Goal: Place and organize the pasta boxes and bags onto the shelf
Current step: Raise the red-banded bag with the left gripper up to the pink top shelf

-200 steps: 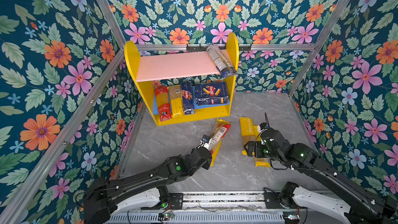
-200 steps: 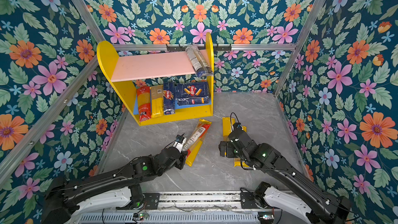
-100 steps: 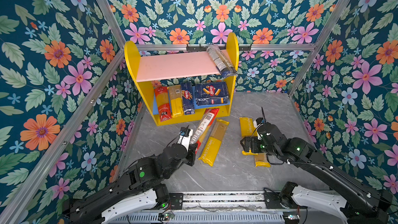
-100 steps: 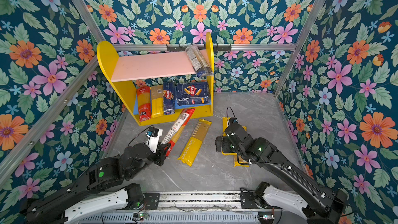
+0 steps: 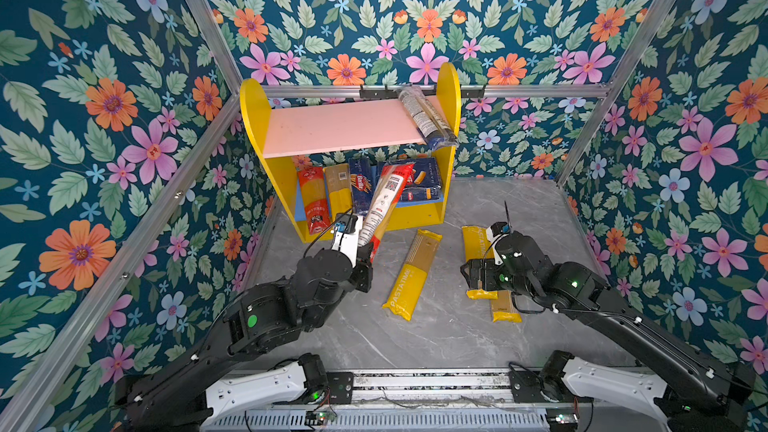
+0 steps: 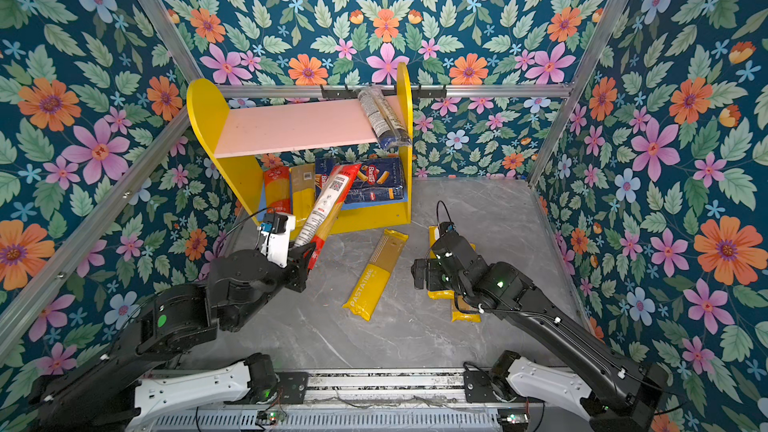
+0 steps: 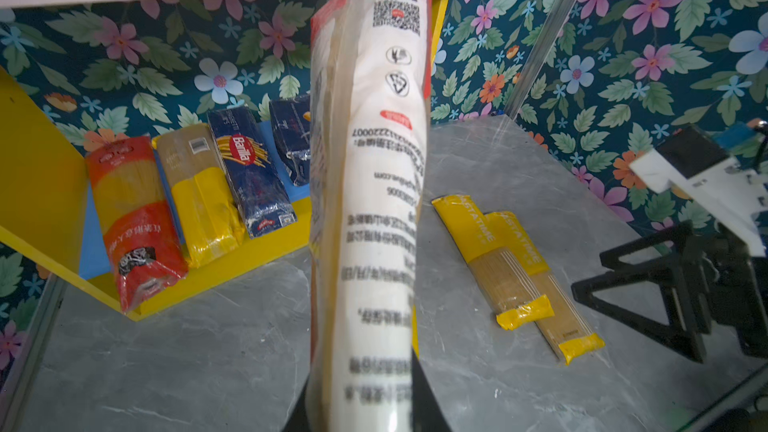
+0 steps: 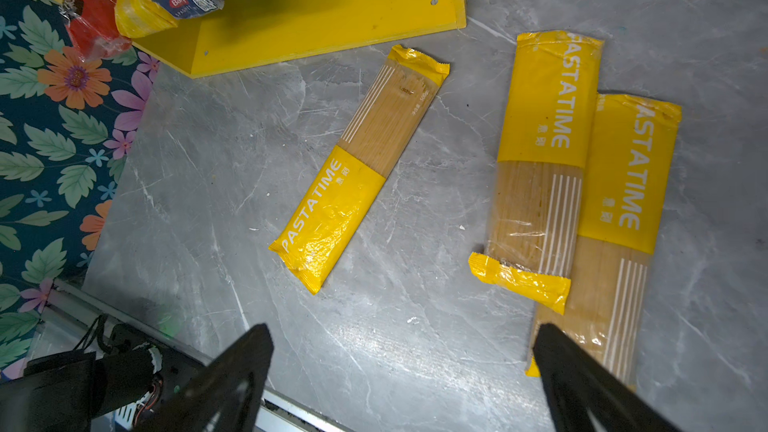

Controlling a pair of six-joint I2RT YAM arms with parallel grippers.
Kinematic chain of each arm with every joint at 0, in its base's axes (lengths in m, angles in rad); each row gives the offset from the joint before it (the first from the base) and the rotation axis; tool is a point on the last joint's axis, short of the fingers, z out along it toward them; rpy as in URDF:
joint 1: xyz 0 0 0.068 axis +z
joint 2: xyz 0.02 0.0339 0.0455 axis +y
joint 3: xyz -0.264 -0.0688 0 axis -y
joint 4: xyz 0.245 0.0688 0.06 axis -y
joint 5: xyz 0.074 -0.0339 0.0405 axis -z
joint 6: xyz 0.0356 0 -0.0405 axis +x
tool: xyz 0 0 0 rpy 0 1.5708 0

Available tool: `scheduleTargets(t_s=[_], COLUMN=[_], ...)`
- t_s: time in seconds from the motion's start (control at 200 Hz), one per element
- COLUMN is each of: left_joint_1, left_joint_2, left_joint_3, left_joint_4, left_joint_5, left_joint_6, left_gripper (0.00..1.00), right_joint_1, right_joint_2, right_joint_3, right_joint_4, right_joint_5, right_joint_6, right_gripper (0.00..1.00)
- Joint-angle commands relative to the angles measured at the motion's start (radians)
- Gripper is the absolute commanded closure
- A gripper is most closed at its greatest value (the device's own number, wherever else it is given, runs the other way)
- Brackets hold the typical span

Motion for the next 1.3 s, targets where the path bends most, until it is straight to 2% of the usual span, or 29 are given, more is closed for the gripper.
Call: scheduleTargets(t_s=[0.0, 0.155, 0.225, 0.285, 0.415, 0.59, 0.685, 0.78, 0.875, 1.105, 1.295], left_joint_1=[0.001, 0.009, 0.051, 0.128, 0.334, 0.44, 0.504, 0.546, 0.582, 0.617, 0.619], left_joint_2=[0.055, 0.159, 0.22, 0.274, 0.402, 0.616, 0.745, 0.836, 0.891, 0.967, 0.952], left_joint_3=[0.088, 0.199, 0.261, 0.325, 0.45, 0.724, 0.913, 1.026, 1.046, 1.024, 0.923], left_joint_4=[0.198, 0.351, 0.389, 0.389, 0.373, 0.332, 0.293, 0.3, 0.342, 0.43, 0.507], left_joint_5=[-0.103, -0.188, -0.18, -0.113, 0.117, 0.229, 0.295, 0.332, 0.349, 0.386, 0.36], left_joint_6=[0.08, 0.185, 0.205, 0.183, 0.106, 0.108, 0.07, 0.025, -0.024, -0.125, -0.185], left_gripper=[1.0, 1.0, 1.0, 1.0, 1.0, 1.0, 1.0, 1.0, 1.0, 1.0, 1.0], right_joint_1=[0.001, 0.0, 0.0, 0.0, -0.001, -0.015, -0.045, -0.077, -0.109, -0.115, -0.131], right_joint_2=[-0.003, 0.002, 0.005, 0.005, 0.001, -0.023, -0.039, -0.05, -0.052, -0.034, -0.028], right_joint_3=[0.012, 0.025, 0.029, 0.031, 0.027, 0.014, 0.0, -0.021, -0.04, -0.053, -0.061], right_joint_4=[0.015, 0.029, 0.035, 0.04, 0.051, 0.043, 0.049, 0.066, 0.083, 0.09, 0.103], right_joint_5=[0.01, 0.01, 0.01, 0.01, 0.009, 0.018, 0.0, -0.029, -0.056, -0.036, -0.041], right_joint_6=[-0.026, -0.042, -0.049, -0.054, -0.063, -0.077, -0.079, -0.08, -0.079, -0.09, -0.092], right_gripper=[0.01, 0.01, 0.01, 0.01, 0.01, 0.01, 0.01, 0.01, 0.01, 0.01, 0.01])
